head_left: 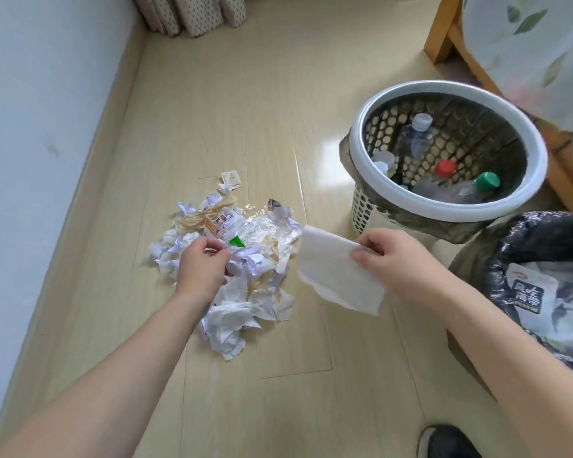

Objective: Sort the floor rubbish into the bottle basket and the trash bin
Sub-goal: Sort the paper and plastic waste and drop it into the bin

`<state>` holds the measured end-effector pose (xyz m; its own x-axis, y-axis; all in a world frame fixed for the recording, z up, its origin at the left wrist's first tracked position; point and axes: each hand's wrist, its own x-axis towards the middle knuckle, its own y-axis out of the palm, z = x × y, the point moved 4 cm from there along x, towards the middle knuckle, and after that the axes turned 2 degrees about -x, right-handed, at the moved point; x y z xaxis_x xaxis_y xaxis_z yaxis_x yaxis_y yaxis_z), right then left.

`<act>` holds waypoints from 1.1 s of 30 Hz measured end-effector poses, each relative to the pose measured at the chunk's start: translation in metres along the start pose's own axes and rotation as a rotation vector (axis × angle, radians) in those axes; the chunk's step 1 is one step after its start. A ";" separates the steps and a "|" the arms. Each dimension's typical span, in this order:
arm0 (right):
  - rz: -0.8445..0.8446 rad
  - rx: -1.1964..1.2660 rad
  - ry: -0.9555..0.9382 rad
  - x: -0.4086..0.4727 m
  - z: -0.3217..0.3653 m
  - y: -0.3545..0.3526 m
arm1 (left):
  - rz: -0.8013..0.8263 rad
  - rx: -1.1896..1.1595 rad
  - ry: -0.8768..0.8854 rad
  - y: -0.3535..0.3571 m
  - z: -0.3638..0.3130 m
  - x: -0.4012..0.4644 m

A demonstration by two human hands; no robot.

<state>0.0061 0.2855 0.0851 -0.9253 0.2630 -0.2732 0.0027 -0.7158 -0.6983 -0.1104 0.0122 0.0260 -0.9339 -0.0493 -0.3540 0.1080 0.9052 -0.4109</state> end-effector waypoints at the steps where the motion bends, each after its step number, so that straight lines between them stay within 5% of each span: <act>1: -0.042 0.054 0.028 -0.005 -0.007 -0.017 | 0.059 -0.042 0.017 0.013 -0.018 -0.010; 9: -0.279 0.015 0.263 -0.047 -0.095 -0.144 | 0.477 0.013 0.255 0.183 -0.134 -0.111; 15: -0.424 -0.163 0.539 -0.097 -0.168 -0.215 | 0.672 0.179 0.443 0.301 -0.156 -0.181; 20: -0.214 -0.252 0.694 -0.110 -0.209 -0.207 | 0.704 0.646 0.712 0.360 -0.139 -0.219; 22: -0.093 -0.273 0.697 -0.109 -0.217 -0.191 | 0.738 0.783 0.684 0.369 -0.130 -0.219; 25: -0.013 -0.280 0.668 -0.106 -0.211 -0.180 | 0.681 0.671 0.740 0.362 -0.140 -0.213; 33: -0.052 -0.405 0.342 -0.068 -0.121 -0.162 | 0.475 0.405 0.833 0.274 -0.145 -0.174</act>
<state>0.1147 0.4616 0.1363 -0.7521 0.5354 -0.3843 0.1690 -0.4070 -0.8977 0.0319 0.3299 0.0969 -0.6878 0.7219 0.0760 0.4887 0.5380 -0.6868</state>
